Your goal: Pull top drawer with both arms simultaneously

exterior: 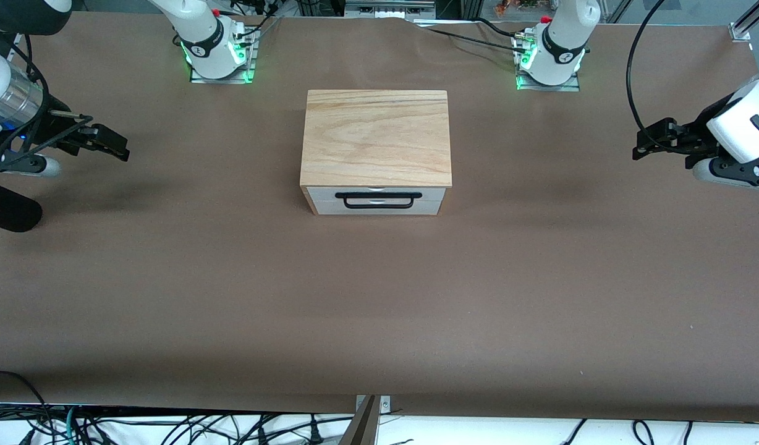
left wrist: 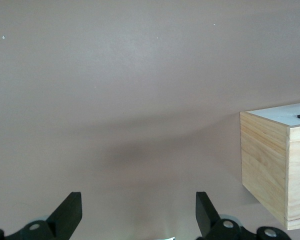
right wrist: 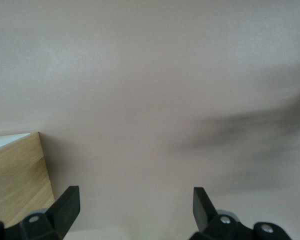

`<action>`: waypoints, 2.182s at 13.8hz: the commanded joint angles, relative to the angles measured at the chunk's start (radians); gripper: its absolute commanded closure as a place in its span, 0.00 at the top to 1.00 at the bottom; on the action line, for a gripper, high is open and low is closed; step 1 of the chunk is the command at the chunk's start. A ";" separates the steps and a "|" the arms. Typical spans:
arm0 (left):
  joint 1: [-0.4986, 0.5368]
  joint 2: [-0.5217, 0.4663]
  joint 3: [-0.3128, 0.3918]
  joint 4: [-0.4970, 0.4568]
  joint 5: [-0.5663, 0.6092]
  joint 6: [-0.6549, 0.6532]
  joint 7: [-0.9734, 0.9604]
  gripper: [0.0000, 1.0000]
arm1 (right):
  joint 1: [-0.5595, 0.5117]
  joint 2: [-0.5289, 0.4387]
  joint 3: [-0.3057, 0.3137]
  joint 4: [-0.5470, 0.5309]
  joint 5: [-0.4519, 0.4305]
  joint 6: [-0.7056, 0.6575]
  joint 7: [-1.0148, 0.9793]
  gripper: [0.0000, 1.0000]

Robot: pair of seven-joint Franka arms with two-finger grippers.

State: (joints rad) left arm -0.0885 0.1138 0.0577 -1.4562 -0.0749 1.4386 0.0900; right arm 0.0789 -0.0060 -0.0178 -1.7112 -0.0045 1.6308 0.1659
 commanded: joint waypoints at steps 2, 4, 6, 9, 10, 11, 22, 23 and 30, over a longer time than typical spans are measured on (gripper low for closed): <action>-0.002 0.016 -0.002 0.019 0.023 -0.001 0.027 1.00 | 0.030 0.004 -0.001 0.015 0.008 -0.035 -0.011 1.00; -0.002 0.036 -0.002 0.022 0.018 0.000 0.027 1.00 | 0.054 0.023 0.004 0.015 0.009 -0.037 -0.015 1.00; -0.010 0.061 -0.005 0.023 0.015 0.005 0.027 1.00 | 0.065 0.053 0.007 0.013 0.011 -0.037 -0.016 1.00; -0.014 0.108 -0.007 0.023 -0.047 0.011 0.025 1.00 | 0.088 0.099 0.009 0.013 0.050 -0.034 -0.025 1.00; -0.014 0.124 -0.007 0.023 -0.077 0.011 0.016 1.00 | 0.094 0.113 0.012 0.012 0.085 -0.034 -0.038 1.00; -0.014 0.139 -0.007 0.023 -0.089 0.011 0.016 1.00 | 0.094 0.135 0.012 0.012 0.109 -0.032 -0.043 1.00; -0.074 0.319 -0.010 0.020 -0.373 0.160 0.030 1.00 | 0.053 0.369 0.002 0.004 0.677 0.027 -0.414 1.00; -0.077 0.338 -0.010 0.020 -0.429 0.178 0.031 1.00 | 0.042 0.400 0.004 0.004 0.720 0.034 -0.466 1.00; -0.117 0.513 -0.010 0.005 -0.842 0.255 0.360 1.00 | 0.027 0.592 0.010 -0.010 1.151 0.000 -0.875 0.98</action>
State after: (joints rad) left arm -0.1960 0.5813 0.0410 -1.4620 -0.8196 1.6891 0.3417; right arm 0.1075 0.5523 -0.0172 -1.7196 1.0416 1.6573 -0.6050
